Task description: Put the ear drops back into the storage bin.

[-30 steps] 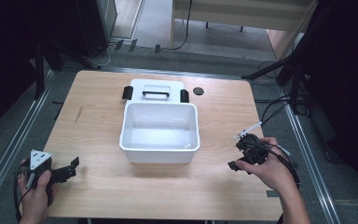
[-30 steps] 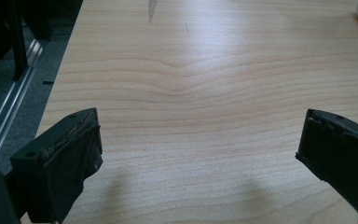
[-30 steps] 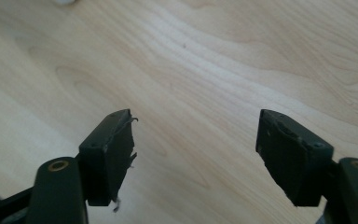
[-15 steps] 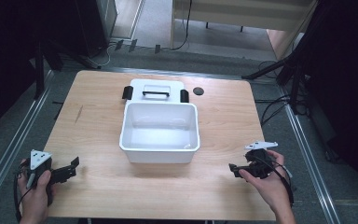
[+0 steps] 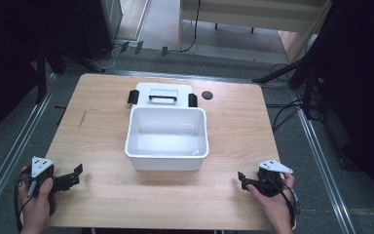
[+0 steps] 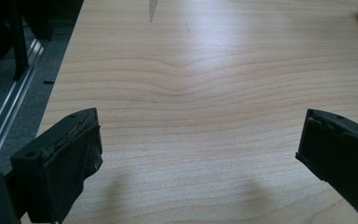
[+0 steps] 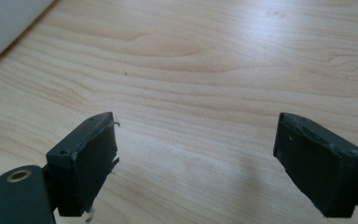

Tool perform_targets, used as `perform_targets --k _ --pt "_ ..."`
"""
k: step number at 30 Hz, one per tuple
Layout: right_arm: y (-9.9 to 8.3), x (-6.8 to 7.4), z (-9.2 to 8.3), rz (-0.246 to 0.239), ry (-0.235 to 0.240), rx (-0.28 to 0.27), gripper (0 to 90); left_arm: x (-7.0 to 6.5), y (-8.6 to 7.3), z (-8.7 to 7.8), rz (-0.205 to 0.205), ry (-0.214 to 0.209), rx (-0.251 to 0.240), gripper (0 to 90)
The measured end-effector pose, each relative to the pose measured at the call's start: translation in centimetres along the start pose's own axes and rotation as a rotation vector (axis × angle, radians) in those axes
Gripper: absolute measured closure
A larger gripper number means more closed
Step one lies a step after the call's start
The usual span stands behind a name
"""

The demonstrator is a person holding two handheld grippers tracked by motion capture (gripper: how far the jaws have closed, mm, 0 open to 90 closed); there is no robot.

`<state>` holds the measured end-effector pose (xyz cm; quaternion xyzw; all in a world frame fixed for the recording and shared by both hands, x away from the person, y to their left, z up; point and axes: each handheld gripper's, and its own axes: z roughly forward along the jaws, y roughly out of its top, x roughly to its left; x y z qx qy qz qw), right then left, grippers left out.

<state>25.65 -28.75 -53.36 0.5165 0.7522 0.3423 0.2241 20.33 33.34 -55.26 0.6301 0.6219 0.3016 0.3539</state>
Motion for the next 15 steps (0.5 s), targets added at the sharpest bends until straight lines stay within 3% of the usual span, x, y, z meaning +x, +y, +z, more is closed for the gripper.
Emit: perform_targets --k 2,3,13,15 --pt "-0.5 -0.1 -0.1 0.010 -0.013 -0.057 13.3 0.0 0.0 0.0 0.000 0.000 0.000 0.1" --pt "-1.0 -0.3 -0.2 0.037 -0.011 -0.110 13.4 0.0 0.0 0.0 0.000 0.000 0.000 0.1" --pt "-2.4 -0.9 -0.8 0.114 -0.008 -0.230 13.3 0.0 0.0 0.0 0.000 -0.001 0.000 0.1" --pt "-2.6 -1.2 -1.0 0.161 -0.021 -0.267 13.3 0.0 0.0 0.0 0.004 0.001 0.000 0.1"
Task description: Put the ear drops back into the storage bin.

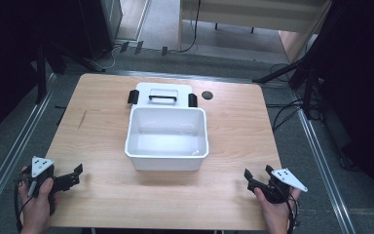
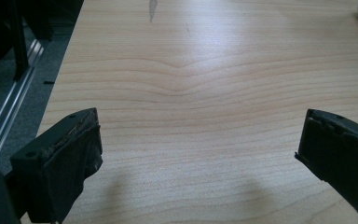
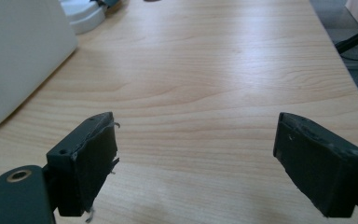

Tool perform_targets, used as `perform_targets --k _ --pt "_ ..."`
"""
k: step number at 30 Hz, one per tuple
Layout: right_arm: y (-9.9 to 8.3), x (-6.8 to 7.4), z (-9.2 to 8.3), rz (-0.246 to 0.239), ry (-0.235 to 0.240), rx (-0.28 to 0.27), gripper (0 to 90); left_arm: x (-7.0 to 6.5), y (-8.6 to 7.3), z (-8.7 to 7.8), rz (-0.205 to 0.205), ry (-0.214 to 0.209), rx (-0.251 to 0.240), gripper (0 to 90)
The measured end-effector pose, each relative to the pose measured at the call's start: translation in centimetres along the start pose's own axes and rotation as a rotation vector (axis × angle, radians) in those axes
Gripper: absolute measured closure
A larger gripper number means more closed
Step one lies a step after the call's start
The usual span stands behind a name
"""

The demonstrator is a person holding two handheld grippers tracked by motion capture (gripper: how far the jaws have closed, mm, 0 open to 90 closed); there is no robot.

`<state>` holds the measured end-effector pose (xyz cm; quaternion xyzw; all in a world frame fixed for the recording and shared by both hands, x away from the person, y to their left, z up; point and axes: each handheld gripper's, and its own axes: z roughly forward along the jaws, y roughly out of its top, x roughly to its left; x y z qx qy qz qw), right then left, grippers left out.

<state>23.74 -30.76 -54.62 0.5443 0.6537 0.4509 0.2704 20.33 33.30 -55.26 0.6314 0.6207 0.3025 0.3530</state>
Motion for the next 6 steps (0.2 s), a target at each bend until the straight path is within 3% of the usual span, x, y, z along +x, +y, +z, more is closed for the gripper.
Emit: perform_targets --k 2,6 --pt "-0.05 -0.25 -0.13 0.029 -0.005 -0.018 13.3 -0.04 0.00 0.00 0.004 0.003 0.000 0.1" --pt "-0.06 -0.27 -0.15 0.028 -0.016 -0.019 13.3 -0.09 -0.01 -0.01 0.007 0.004 0.003 0.1"
